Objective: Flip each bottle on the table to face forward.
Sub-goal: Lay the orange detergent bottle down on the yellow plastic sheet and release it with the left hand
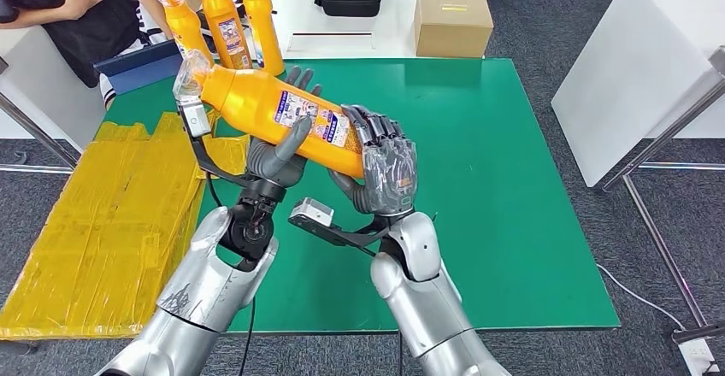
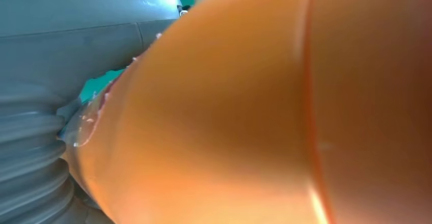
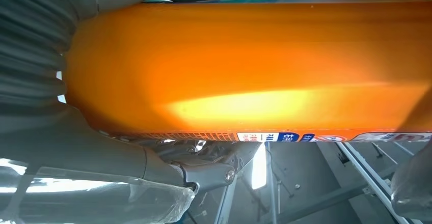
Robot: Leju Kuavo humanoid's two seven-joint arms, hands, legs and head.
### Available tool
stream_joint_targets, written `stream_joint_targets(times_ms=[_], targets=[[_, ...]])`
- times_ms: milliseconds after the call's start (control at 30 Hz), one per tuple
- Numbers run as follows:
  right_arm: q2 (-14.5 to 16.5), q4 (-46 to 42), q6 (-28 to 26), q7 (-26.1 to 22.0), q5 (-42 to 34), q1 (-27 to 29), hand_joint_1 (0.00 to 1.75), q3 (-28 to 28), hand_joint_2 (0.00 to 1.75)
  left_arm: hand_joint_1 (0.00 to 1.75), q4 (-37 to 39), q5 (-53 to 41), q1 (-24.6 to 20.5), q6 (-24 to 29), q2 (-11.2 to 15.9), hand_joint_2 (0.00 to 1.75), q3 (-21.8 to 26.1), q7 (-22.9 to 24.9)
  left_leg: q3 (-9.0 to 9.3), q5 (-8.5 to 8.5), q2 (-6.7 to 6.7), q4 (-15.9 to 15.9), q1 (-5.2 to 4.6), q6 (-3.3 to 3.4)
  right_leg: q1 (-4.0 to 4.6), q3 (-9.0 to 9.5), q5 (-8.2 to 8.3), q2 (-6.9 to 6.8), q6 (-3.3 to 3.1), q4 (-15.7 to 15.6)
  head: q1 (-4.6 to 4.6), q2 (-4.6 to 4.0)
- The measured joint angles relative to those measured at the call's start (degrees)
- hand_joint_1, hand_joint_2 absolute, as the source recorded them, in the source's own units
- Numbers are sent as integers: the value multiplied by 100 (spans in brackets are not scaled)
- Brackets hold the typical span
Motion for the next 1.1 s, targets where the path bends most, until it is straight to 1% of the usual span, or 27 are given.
stream_joint_targets(times_ms=[300, 633, 1100], targets=[[0, 131, 6, 75, 22, -6, 175, 222, 175, 0, -2, 34, 120, 25, 0, 175, 90, -108, 0, 0, 0, 0, 0, 0, 0, 0, 0, 0, 0, 0, -1, 0], [2, 273, 8, 227, 109, -30, 175, 418, 175, 0, -91, -174, 236, 201, 0, 175, 270, -452, 0, 0, 0, 0, 0, 0, 0, 0, 0, 0, 0, 0, 0, 0], [18, 369, 8, 244, 127, -57, 175, 464, 175, 0, -211, -277, 268, 285, 0, 175, 416, -529, 0, 0, 0, 0, 0, 0, 0, 0, 0, 0, 0, 0, -1, 0]])
